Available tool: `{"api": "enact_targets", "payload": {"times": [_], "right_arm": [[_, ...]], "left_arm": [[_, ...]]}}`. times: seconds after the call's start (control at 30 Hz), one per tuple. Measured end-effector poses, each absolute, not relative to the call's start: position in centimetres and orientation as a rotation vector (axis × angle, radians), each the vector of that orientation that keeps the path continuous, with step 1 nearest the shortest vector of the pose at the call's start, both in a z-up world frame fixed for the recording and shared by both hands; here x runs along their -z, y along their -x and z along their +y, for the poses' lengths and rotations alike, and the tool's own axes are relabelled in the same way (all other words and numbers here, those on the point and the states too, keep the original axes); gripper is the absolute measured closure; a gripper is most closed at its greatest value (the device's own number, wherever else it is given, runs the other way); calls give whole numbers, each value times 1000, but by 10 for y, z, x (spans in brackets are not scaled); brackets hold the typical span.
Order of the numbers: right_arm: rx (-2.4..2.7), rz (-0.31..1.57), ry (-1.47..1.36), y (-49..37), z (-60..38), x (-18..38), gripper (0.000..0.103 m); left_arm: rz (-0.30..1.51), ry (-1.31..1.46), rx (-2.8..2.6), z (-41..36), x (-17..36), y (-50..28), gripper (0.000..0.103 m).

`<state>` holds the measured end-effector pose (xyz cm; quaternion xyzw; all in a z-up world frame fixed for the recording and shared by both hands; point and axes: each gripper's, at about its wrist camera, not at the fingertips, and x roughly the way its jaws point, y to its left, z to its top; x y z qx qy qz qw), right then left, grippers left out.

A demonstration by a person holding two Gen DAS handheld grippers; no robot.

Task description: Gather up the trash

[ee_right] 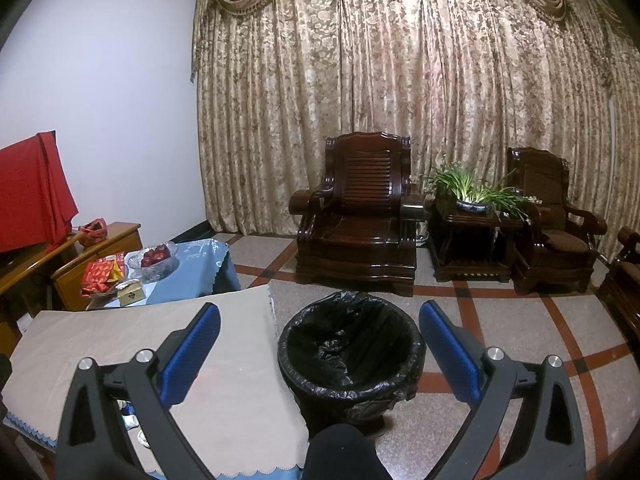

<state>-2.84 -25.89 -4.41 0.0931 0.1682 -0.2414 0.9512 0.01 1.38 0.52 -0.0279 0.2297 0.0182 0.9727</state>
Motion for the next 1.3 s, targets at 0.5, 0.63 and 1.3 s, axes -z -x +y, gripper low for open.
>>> {"api": "enact_targets", "payload": {"times": [0.5, 0.63, 1.3], "right_arm": [[490, 343, -190, 28, -258, 46, 6], [490, 343, -191, 28, -258, 47, 6], [489, 349, -189, 26, -256, 50, 6]], "left_arm": [[466, 58, -38, 14, -1, -2, 5], [465, 57, -38, 14, -1, -2, 5], [473, 58, -40, 17, 12, 0, 5]]}}
